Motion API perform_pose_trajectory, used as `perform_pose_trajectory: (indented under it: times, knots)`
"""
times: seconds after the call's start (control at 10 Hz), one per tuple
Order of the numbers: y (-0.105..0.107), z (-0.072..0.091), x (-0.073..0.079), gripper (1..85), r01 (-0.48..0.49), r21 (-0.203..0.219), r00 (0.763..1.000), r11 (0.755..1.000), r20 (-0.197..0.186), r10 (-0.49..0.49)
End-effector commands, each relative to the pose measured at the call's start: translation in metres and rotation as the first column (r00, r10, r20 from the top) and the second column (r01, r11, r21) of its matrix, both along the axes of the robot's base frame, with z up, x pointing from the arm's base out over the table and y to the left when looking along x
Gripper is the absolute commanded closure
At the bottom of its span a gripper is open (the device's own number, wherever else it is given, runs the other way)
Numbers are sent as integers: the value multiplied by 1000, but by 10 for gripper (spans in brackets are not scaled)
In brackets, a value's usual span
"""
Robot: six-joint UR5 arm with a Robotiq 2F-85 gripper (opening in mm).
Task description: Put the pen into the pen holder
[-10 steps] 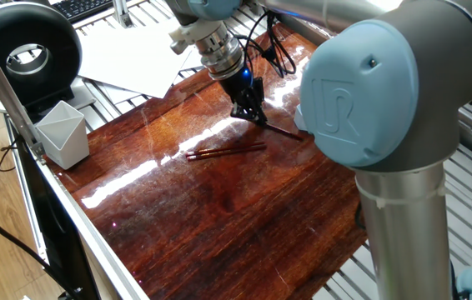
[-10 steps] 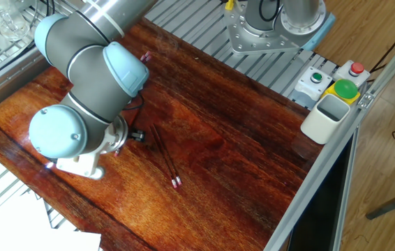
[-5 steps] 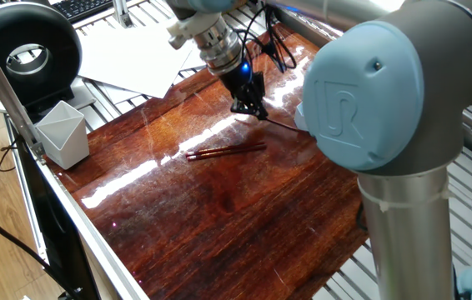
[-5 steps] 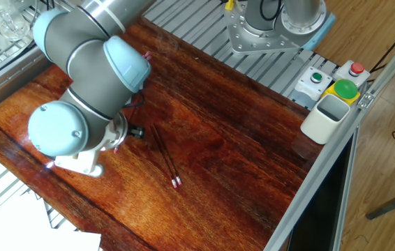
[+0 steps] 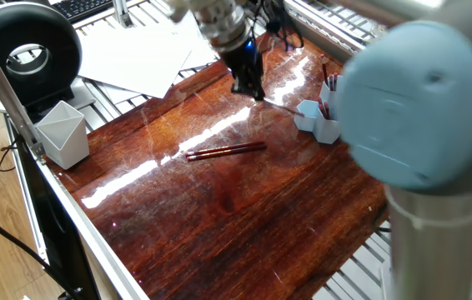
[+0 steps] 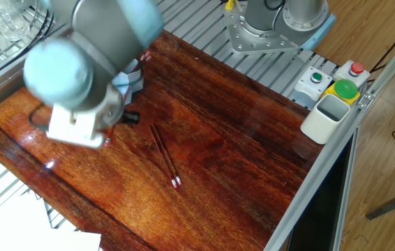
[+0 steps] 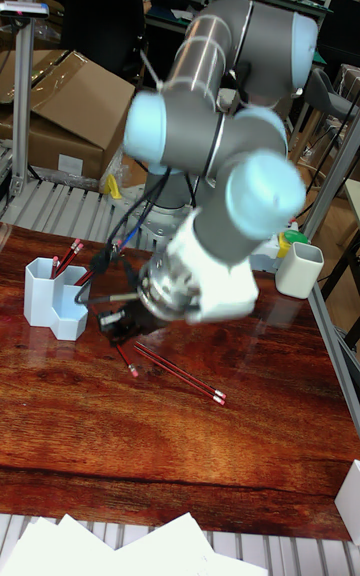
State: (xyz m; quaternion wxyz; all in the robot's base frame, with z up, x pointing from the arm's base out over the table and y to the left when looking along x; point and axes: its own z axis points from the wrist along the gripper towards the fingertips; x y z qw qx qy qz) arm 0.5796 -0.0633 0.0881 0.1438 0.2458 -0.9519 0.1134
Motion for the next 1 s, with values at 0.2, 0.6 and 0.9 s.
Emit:
perform_pose_trajectory:
  times: [0.2,0.6,0.9]
  knots:
    - [0,40,16,847,-130,48,968,990,223,116]
    - [-1,43,9,847,-157,101,947,982,296,121]
    - [-1,48,4,847,-194,129,925,973,353,138]
